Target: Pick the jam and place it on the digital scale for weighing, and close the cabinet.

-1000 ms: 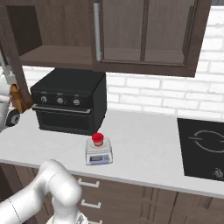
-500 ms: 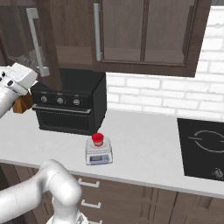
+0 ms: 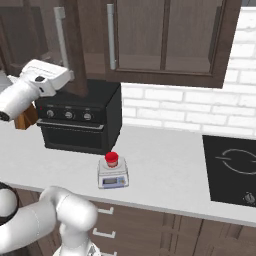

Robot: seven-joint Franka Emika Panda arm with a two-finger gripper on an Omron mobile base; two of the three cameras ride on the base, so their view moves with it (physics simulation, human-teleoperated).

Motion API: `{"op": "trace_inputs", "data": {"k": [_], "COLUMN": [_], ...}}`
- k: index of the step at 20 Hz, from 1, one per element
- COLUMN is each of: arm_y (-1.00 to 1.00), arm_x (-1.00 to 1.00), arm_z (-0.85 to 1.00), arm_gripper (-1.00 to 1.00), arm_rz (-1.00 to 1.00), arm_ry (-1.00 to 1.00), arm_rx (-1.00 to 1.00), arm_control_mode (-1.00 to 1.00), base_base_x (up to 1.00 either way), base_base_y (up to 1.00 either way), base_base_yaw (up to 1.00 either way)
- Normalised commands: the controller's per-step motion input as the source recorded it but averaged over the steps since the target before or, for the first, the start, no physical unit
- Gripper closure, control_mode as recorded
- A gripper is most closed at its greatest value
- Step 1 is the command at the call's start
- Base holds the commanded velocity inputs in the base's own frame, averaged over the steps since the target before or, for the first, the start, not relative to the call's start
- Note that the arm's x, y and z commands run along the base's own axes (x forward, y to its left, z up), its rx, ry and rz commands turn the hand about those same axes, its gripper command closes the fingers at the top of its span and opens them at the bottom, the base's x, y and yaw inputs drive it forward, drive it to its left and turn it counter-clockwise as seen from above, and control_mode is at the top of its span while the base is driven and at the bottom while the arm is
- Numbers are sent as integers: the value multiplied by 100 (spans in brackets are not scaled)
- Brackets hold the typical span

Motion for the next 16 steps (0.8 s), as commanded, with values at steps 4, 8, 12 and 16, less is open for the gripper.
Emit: {"op": "trace_inputs", "data": {"k": [4, 8, 12, 16], "arm_y": [-30, -1, -31, -36], "arm_x": [41, 87, 96, 83], "arm_z": [12, 0, -21, -19], "arm_gripper": [-100, -100, -100, -100], "arm_rz": [-13, -34, -23, -12], "arm_ry": [-10, -9, 0, 0], "arm_rx": [-12, -33, -17, -5], "arm_control_mode": [-100, -100, -100, -100], "base_base_x": [0, 0, 0, 0], "base_base_y": [0, 0, 0, 0], "base_base_yaw": [0, 0, 0, 0]}}
